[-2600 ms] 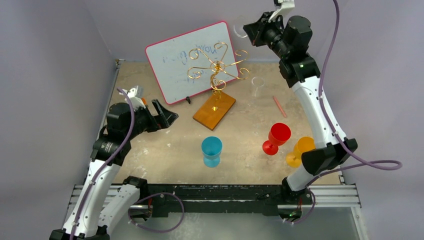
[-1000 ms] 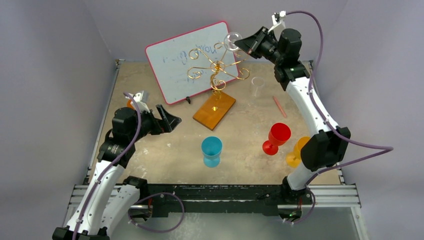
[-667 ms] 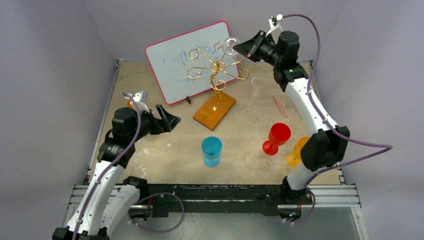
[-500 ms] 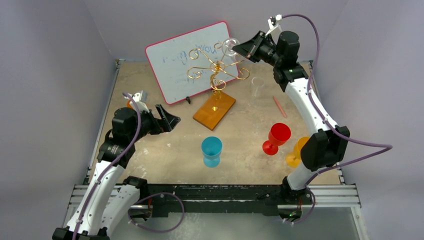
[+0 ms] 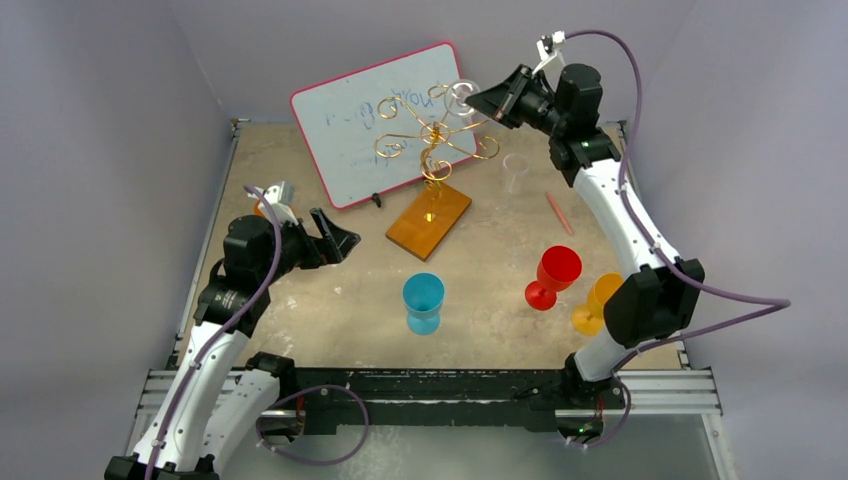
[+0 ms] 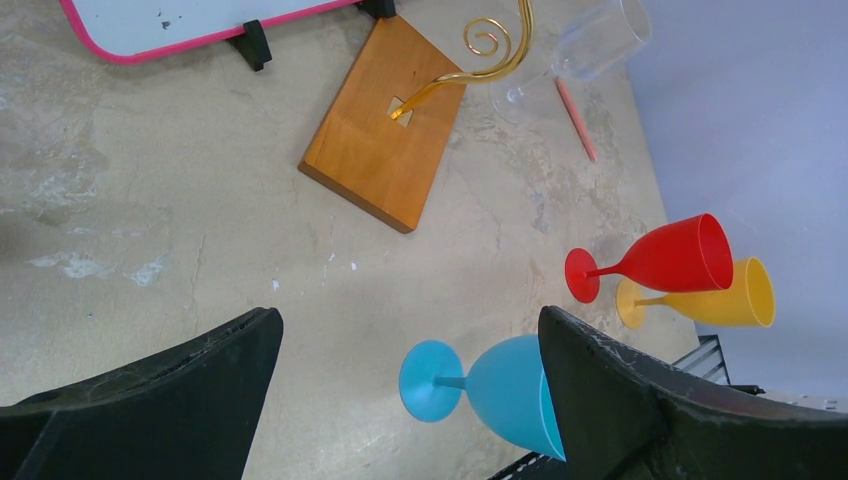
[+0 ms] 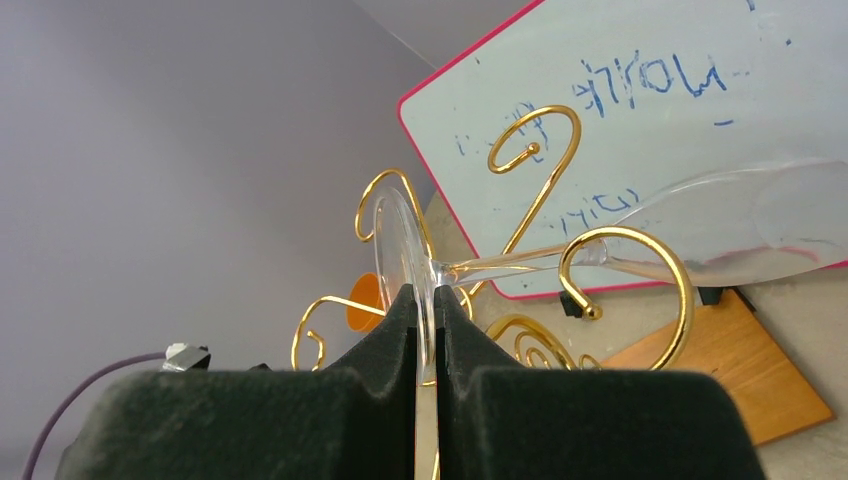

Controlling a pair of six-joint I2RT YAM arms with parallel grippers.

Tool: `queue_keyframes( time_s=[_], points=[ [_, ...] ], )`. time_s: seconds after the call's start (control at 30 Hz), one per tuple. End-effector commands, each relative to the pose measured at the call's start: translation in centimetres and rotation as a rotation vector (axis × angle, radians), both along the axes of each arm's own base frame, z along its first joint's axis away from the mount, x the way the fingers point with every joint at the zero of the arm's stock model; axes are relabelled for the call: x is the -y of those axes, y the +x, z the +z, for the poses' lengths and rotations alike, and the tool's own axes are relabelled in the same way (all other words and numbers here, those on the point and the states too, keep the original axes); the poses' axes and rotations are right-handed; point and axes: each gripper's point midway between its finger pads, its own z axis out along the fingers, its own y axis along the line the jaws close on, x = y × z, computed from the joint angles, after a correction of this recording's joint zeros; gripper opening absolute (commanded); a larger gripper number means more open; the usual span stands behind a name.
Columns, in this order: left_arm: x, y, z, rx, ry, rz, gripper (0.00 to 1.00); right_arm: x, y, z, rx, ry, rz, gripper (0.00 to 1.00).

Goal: Place the wine glass upside down on the wine glass rack

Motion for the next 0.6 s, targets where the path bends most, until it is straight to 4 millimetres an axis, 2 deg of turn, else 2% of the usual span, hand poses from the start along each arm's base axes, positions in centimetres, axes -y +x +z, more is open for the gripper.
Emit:
queue_keyframes(
  time_s=[0.0,0.3,0.57],
  points=[
    [0.0,0.5,1.1,0.063,0.001,0.000,0.99,0.6,-2.0,4.5,0.115,0.013,-0.004,0.00],
    [-0.1,0.5,1.0,0.057,0.002,0.007,0.99,1.3,-2.5,3.5,0.058,0.031,-0.046,0.00],
    [-0.1,0.5,1.0,0.055,0.003,0.010,0.98,2.7,-1.7,3.0,0.005,0.062,-0.118,0.00]
  ],
)
